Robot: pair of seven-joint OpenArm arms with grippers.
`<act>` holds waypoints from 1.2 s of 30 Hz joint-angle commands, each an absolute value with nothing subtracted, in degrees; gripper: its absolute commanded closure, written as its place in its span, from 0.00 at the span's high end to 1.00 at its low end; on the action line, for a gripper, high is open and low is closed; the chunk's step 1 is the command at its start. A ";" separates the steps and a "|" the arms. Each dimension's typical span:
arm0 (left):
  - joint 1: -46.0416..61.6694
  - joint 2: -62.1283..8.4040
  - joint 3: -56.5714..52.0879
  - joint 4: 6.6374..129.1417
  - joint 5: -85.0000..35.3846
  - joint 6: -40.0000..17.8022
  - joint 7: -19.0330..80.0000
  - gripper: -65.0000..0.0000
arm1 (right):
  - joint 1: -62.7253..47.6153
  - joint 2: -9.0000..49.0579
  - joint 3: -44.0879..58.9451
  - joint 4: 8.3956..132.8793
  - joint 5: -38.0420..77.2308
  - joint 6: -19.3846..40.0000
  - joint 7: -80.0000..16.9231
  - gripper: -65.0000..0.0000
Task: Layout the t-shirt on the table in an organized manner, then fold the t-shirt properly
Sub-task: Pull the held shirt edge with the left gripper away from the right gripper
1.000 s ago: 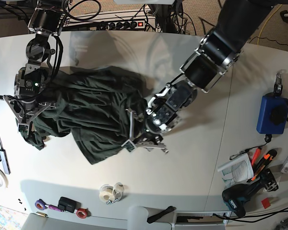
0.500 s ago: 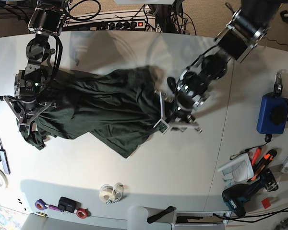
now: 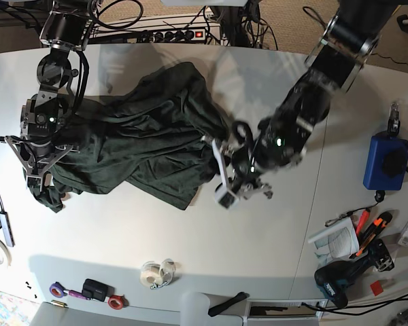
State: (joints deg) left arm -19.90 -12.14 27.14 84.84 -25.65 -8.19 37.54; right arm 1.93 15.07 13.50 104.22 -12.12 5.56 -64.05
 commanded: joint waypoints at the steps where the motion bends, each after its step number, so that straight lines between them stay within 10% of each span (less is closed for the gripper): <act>1: -22.83 -10.72 25.63 82.15 -27.16 -9.06 36.38 0.36 | 2.85 15.88 13.82 105.23 -12.88 5.17 -62.74 0.00; 13: -33.32 0.86 22.63 51.88 -28.95 -13.65 34.65 0.36 | 2.87 15.88 13.82 105.23 -12.91 5.15 -62.74 0.00; 16: -32.62 1.10 22.63 51.37 -28.99 -13.61 34.57 0.34 | 2.85 15.88 13.82 105.23 -12.91 5.15 -62.70 0.00; 20: -32.69 0.49 22.39 51.55 -28.34 -12.47 34.44 0.00 | 2.85 15.88 13.82 105.23 -12.88 5.17 -62.63 0.00; 36: -24.88 -13.47 -1.23 60.80 -41.08 -20.12 42.44 0.00 | 5.56 15.88 13.82 105.30 -12.80 7.09 -59.75 0.00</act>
